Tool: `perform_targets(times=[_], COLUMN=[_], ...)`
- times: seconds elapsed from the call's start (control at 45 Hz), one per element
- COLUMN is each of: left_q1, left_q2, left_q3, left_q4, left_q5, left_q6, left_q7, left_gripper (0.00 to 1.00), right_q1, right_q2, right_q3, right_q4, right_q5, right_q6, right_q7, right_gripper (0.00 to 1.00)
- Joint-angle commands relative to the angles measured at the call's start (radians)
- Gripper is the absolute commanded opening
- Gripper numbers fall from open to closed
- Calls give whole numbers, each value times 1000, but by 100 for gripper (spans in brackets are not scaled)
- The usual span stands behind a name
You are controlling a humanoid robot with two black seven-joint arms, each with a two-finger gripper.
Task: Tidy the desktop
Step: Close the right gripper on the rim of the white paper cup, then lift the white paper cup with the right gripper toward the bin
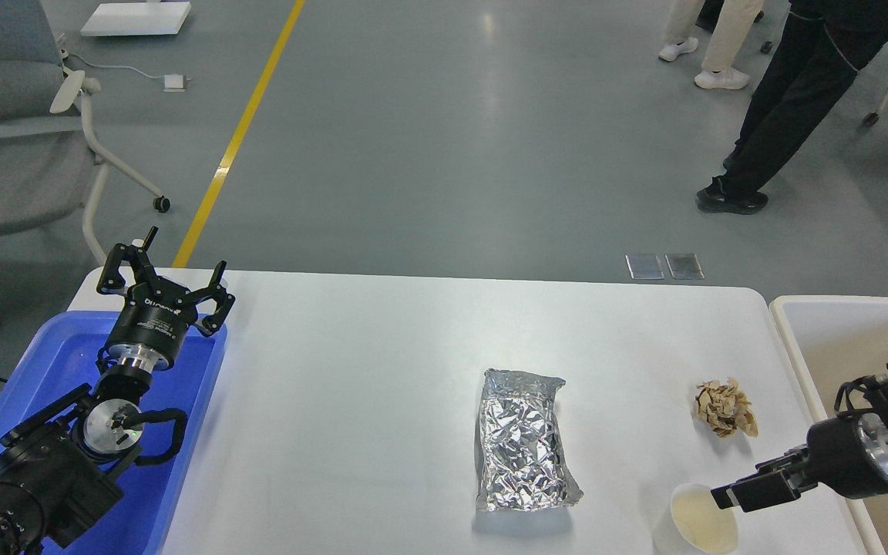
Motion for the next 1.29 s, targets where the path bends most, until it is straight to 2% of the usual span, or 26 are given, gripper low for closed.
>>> perform_targets(times=[0.0, 0.444, 0.556, 0.667, 0.756, 0.8, 0.933, 1.089, 1.111, 1.267], left_q1=[0, 0, 0, 0, 0, 0, 0, 0, 0, 0], left_q2=[0, 0, 0, 0, 0, 0, 0, 0, 0, 0], left_q3=[1, -1, -1, -1, -1, -1, -1, 1, -1, -1], left_q4=[0, 0, 0, 0, 0, 0, 0, 0, 0, 0], left_q5=[0, 0, 0, -2, 0, 0, 0, 0, 0, 0], left_q6=[0, 0, 0, 0, 0, 0, 0, 0, 0, 0], left_q7=[0, 0, 0, 0, 0, 0, 0, 0, 0, 0], left_gripper=[100, 100, 100, 100, 100, 100, 100, 100, 100, 100], right_q1=[-52, -171, -184, -190, -193, -193, -194, -185, -187, -190], right_q2=[12, 74, 78, 95, 115, 120, 121, 121, 121, 121], right_q3=[12, 77, 78, 78, 69, 68, 68, 69, 69, 66], right_q4=[-5, -74, -75, -100, -141, -157, -163, -166, -166, -167], right_q5=[-5, -6, -8, -8, -8, -8, -8, -6, -3, 11], right_q6=[-37, -85, -86, -94, -111, -115, -148, -158, -157, -149], right_q7=[-2, 0, 0, 0, 0, 0, 0, 2, 0, 2], right_gripper=[99, 99, 96, 78, 50, 40, 18, 6, 1, 0])
